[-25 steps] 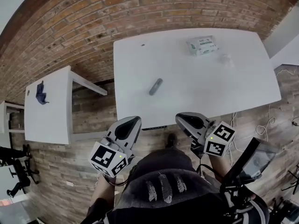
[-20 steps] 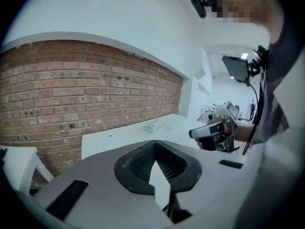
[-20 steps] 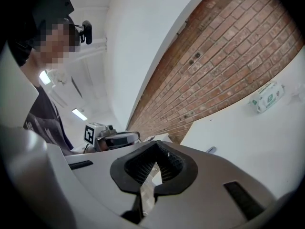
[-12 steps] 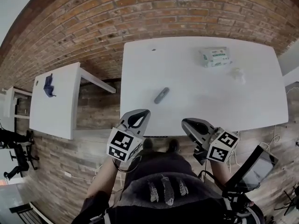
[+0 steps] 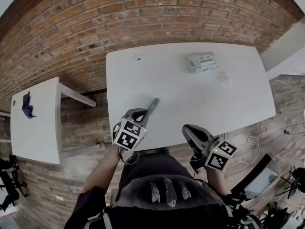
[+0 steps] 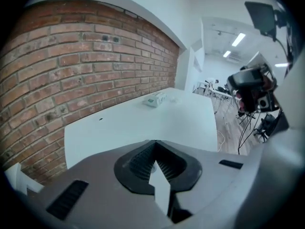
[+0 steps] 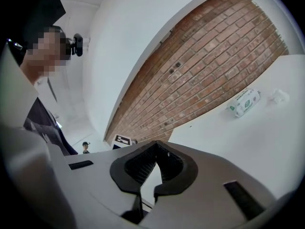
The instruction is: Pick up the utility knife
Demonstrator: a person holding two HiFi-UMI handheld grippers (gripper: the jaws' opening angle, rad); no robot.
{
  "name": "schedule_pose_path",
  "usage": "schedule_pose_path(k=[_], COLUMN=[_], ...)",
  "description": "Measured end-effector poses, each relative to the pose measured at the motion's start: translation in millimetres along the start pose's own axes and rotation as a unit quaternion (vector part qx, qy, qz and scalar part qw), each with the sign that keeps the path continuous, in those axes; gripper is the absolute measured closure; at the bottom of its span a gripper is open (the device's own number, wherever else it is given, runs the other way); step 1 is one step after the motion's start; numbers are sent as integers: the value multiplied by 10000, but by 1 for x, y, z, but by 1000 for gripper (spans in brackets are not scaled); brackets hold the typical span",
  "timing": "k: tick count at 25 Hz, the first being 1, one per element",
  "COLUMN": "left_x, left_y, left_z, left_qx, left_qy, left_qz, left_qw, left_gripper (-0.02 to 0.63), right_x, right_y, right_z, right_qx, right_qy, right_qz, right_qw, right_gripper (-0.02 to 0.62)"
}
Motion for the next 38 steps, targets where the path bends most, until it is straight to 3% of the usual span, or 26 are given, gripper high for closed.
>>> schedule_pose_path(k=[6,7,10,12,16,23,38], left_x=[-23,-24,-26,-30,-41,-63,-69], left_y=[-36,-40,-49,-57,-76,-93,-101], left_z=[-15,-14,-12,-11,-7,-8,-4], left_qx=[-446,-542,-682,-679,-594,-379,-397], left_qy=[-14,6,18,-61,-378,-471,-686], left_qz=[-688,-745,-815,-883,-1087,-1501,-1504], left_qw=[9966,9958,9943,9938,9916,9868,9854], left_gripper=[599,571,397,368,368,368,480], right_x=[-4,-4,-7,-9,-10,-13,-16], right_y=[-29,-31,-32,-30,-19,10,22], right_z=[-19,-19,-17,-15,-12,-1,0], right_qx=[-178,-228,-401,-486,-635,-800,-558], right_qy=[-63,-74,-113,-124,-167,-291,-343], right_qz=[-53,-36,6,17,134,288,259], right_qw=[9998,9997,9991,9987,9978,9960,9975], right_gripper=[597,597,597,595,597,595,597])
Point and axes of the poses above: the fingertips, and each gripper's own axes: y backward along the fingers, z to its right, x out of its top, the point moved 1 cm from there along y, backward along the fingers, and after that the axes turned 6 degrees about x, right-handed, at the moved point
